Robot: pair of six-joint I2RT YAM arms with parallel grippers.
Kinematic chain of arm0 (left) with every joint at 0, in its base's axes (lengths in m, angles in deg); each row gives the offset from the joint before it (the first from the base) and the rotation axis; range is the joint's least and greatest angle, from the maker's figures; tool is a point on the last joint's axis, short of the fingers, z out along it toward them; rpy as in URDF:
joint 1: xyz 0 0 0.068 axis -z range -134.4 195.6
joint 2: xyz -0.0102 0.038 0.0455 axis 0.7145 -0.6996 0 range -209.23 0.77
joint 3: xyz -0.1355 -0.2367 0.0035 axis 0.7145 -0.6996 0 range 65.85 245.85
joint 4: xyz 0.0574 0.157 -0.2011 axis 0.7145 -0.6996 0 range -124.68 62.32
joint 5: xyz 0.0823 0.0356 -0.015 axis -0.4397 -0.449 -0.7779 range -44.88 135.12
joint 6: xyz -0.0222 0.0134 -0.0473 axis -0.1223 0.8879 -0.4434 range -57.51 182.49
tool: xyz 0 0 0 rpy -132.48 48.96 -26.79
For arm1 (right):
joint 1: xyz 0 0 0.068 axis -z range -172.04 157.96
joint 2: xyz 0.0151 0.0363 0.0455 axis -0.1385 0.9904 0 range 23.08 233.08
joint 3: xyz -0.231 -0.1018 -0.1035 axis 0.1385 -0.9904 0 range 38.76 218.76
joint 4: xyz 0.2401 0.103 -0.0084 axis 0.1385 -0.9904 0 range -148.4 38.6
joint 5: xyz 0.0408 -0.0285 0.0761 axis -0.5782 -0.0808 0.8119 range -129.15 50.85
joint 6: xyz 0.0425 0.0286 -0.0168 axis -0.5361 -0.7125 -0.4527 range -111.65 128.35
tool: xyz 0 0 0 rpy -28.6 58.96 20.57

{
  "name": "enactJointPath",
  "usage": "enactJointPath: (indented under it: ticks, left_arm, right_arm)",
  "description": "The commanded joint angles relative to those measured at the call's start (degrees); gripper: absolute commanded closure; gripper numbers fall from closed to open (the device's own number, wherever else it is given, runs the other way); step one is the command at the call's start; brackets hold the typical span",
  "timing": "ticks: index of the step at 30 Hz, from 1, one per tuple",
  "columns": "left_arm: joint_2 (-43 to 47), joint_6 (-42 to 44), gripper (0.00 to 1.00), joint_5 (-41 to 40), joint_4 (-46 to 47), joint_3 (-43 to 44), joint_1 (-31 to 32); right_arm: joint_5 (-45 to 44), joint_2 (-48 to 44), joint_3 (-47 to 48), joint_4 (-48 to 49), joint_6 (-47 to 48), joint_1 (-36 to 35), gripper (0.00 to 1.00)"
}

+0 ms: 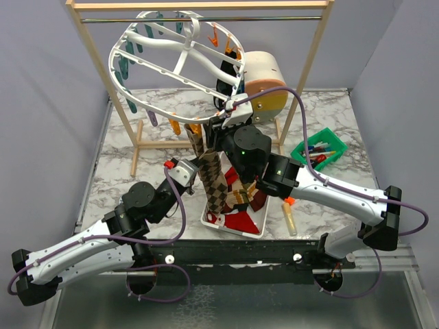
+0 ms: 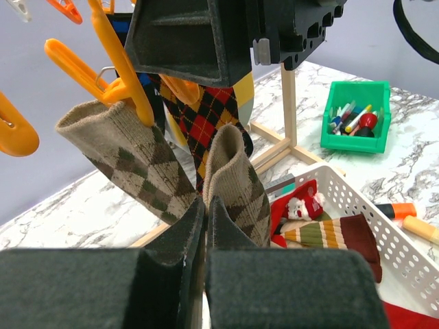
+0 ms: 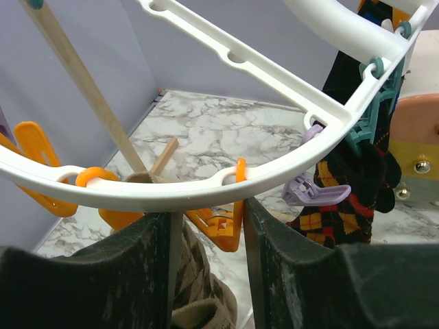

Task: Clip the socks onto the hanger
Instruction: Open the clamp at the hanger.

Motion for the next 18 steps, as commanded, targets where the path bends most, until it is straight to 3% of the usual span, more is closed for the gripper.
enactJointPath:
  ticks: [1, 12, 18]
  left_arm:
    - [0.7, 0.6, 1.0, -1.0, 1.2, -0.7, 0.4]
    - [-0.1, 0.7, 1.0, -0.8, 2.5, -0.8, 0.4]
    - [-0.7, 1.1, 1.0, -0.9, 2.8, -0.7, 0.4]
  right_arm:
    - [-1.2, 0.3, 1.8, 0.4, 0.6, -0.3, 0.58]
    - [-0.9, -0.8, 1.5, -1.9, 0.4, -0.3, 0.78]
    - [-0.5, -1.7, 0.8, -1.8, 0.3, -0.3, 0.99]
